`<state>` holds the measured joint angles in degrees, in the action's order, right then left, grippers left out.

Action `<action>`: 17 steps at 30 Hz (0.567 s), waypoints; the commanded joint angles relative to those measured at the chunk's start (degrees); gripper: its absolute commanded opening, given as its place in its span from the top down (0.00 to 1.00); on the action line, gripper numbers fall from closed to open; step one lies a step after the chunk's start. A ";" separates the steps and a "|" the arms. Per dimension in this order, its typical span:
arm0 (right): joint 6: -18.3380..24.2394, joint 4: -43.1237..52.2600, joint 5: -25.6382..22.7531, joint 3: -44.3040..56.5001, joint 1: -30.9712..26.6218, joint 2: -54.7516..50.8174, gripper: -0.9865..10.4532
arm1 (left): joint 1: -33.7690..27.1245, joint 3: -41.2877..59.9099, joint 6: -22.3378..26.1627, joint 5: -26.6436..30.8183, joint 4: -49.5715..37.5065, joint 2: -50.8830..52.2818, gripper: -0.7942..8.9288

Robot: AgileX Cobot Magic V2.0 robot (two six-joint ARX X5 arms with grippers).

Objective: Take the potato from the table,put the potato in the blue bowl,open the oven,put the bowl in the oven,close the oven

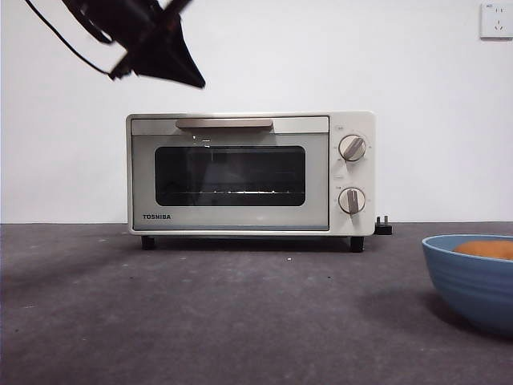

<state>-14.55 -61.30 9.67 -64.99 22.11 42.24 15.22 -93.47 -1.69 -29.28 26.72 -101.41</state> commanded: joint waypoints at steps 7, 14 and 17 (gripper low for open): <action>-2.10 -0.35 0.24 -0.04 0.07 -1.29 0.92 | 0.20 -4.70 2.36 3.78 1.29 -7.13 0.92; -2.10 0.02 0.15 -0.04 0.07 -1.27 0.92 | 0.79 -4.70 5.81 5.11 6.01 -7.48 0.92; -2.25 0.02 0.09 -0.04 0.07 -1.27 0.92 | 0.92 -4.70 6.60 5.79 8.33 -7.48 0.92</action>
<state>-16.16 -61.69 9.65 -64.99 22.11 41.10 15.86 -99.07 3.42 -24.10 32.86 -107.87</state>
